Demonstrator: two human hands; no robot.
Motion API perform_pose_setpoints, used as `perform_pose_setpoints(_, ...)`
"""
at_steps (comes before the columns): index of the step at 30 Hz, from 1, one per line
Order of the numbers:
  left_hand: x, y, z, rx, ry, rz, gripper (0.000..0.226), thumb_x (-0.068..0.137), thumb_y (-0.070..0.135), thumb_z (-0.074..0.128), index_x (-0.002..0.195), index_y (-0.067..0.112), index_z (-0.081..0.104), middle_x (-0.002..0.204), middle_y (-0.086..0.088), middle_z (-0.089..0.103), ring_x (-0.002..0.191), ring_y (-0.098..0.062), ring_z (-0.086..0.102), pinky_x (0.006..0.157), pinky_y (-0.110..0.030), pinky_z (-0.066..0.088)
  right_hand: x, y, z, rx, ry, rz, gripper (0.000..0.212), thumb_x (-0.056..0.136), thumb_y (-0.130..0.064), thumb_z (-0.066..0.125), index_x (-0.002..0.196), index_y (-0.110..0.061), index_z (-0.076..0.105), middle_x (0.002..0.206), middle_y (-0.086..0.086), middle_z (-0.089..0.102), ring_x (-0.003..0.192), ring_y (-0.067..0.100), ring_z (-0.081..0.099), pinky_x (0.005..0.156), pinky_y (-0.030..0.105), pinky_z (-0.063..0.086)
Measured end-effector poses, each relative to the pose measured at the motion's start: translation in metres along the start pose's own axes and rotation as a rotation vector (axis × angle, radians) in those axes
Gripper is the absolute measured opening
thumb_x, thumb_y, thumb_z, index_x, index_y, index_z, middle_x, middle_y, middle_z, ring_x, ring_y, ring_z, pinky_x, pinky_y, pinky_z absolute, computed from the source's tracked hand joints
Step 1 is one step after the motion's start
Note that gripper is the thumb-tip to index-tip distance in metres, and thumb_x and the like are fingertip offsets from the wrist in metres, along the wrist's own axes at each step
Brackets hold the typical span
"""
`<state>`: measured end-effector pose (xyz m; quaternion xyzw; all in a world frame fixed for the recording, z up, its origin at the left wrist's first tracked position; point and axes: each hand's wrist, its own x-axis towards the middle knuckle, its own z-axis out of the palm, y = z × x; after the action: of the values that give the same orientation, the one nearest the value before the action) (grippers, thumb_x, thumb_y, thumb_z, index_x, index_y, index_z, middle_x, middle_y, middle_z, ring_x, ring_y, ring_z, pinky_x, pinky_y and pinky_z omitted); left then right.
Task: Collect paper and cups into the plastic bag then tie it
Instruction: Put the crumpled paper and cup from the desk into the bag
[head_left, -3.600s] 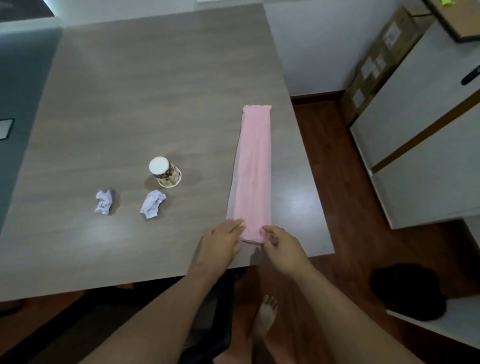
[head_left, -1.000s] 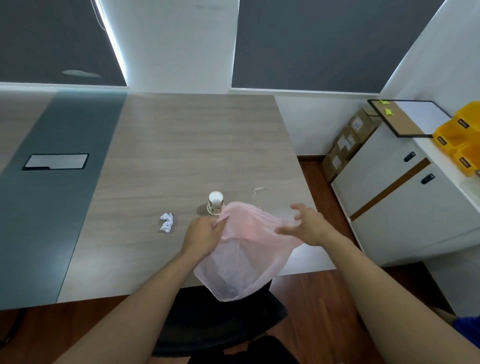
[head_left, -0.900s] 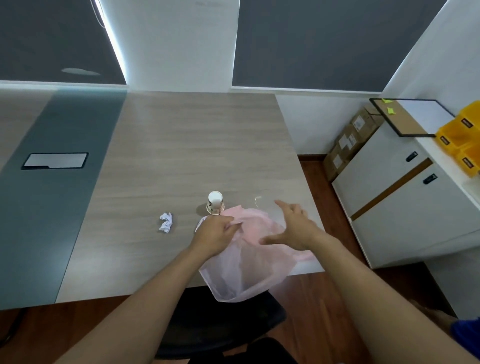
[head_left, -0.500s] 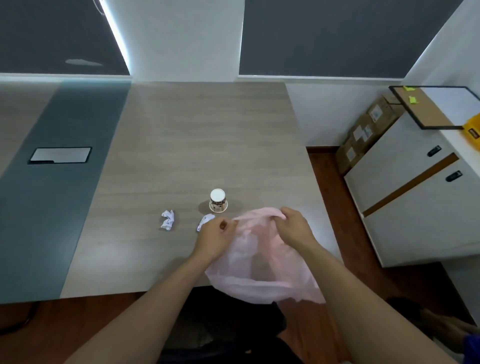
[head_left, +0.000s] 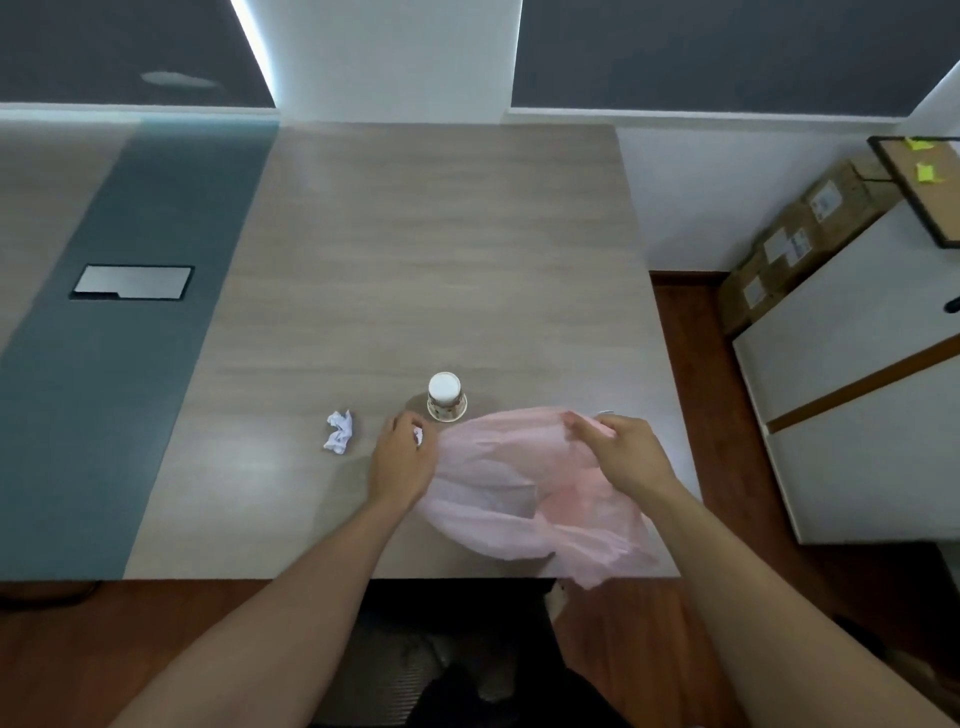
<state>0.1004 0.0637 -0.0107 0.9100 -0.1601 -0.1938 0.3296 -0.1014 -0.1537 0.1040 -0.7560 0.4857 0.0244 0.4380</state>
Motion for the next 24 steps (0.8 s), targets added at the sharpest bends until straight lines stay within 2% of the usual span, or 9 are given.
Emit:
perform_pose_setpoints(1,0.007,-0.005,0.005,0.024,-0.027,-0.039,0.018,0.099,0.04,0.056,0.109,0.026,0.06,0.12,0.0,0.058,0.106,-0.031,0.066,0.091,-0.045,0.053,0.003,-0.001,0.0,0.02,-0.02,-0.001,0.043,0.101,-0.061,0.064,0.085,-0.026,0.081,0.087,0.004,0.075,0.078,0.026,0.069,0.066,0.04,0.056)
perform_pose_setpoints(3,0.02,-0.015,0.018,0.082,-0.089,-0.126,0.044,0.097,0.04,0.065,0.131,0.015,0.054,0.137,-0.011,0.046,0.118,-0.038,0.062,0.098,-0.046,0.052,0.007,-0.002,0.002,0.027,-0.062,0.006,0.034,0.105,-0.055,0.06,0.091,-0.031,0.081,0.093,-0.001,0.075,0.083,0.026,0.071,0.07,0.043,0.062)
perform_pose_setpoints(5,0.029,-0.02,0.03,0.102,-0.121,-0.194,0.061,0.096,0.042,0.07,0.141,0.008,0.046,0.142,-0.019,0.039,0.129,-0.042,0.052,0.101,-0.046,0.046,0.011,0.0,0.005,-0.015,-0.087,-0.006,0.033,0.108,-0.053,0.056,0.097,-0.034,0.08,0.096,-0.005,0.074,0.081,0.024,0.07,0.063,0.036,0.059)
perform_pose_setpoints(8,0.039,-0.028,0.045,0.113,-0.131,-0.16,0.074,0.093,0.037,0.072,0.155,0.014,0.038,0.139,-0.021,0.04,0.13,-0.041,0.045,0.107,-0.046,0.044,0.017,0.001,0.011,-0.051,-0.103,-0.022,0.032,0.109,-0.049,0.055,0.097,-0.034,0.08,0.093,-0.009,0.072,0.073,0.021,0.067,0.057,0.035,0.058)
perform_pose_setpoints(10,0.044,-0.037,0.055,0.147,-0.143,-0.121,0.07,0.091,0.031,0.073,0.153,0.016,0.044,0.134,-0.021,0.042,0.123,-0.043,0.05,0.103,-0.045,0.047,0.021,0.0,0.015,-0.054,-0.116,-0.017,0.032,0.109,-0.049,0.054,0.097,-0.035,0.08,0.092,-0.01,0.072,0.072,0.021,0.068,0.065,0.04,0.063)
perform_pose_setpoints(14,0.043,-0.045,0.066,0.106,-0.133,-0.096,0.05,0.09,0.017,0.076,0.136,0.011,0.058,0.126,-0.02,0.049,0.109,-0.043,0.06,0.085,-0.039,0.046,0.025,-0.003,0.02,-0.048,-0.12,-0.01,0.033,0.11,-0.049,0.05,0.097,-0.036,0.078,0.095,-0.004,0.074,0.066,0.023,0.068,0.065,0.039,0.063)
perform_pose_setpoints(18,0.029,-0.017,0.046,-0.147,0.011,-0.024,0.031,0.093,0.025,0.073,0.121,0.016,0.063,0.117,-0.009,0.057,0.103,-0.03,0.062,0.088,-0.038,0.05,0.022,-0.008,0.027,0.025,-0.111,0.019,0.034,0.112,-0.048,0.048,0.098,-0.035,0.077,0.091,0.0,0.074,0.061,0.017,0.063,0.061,0.033,0.058)
perform_pose_setpoints(21,-0.001,0.019,0.01,-0.289,0.092,0.117,0.02,0.096,0.03,0.071,0.112,0.027,0.06,0.11,0.005,0.06,0.096,-0.015,0.061,0.085,-0.036,0.052,0.011,-0.016,0.034,0.157,-0.102,0.058,0.036,0.113,-0.049,0.049,0.101,-0.033,0.079,0.083,0.001,0.07,0.06,0.017,0.06,0.056,0.028,0.053)
perform_pose_setpoints(24,-0.039,0.041,-0.015,-0.198,0.15,0.403,0.031,0.096,0.029,0.071,0.124,0.019,0.061,0.115,0.004,0.061,0.104,-0.018,0.059,0.09,-0.033,0.046,-0.004,-0.03,0.043,0.264,-0.109,0.063,0.036,0.112,-0.05,0.05,0.1,-0.033,0.08,0.083,-0.004,0.07,0.074,0.016,0.065,0.066,0.029,0.053)
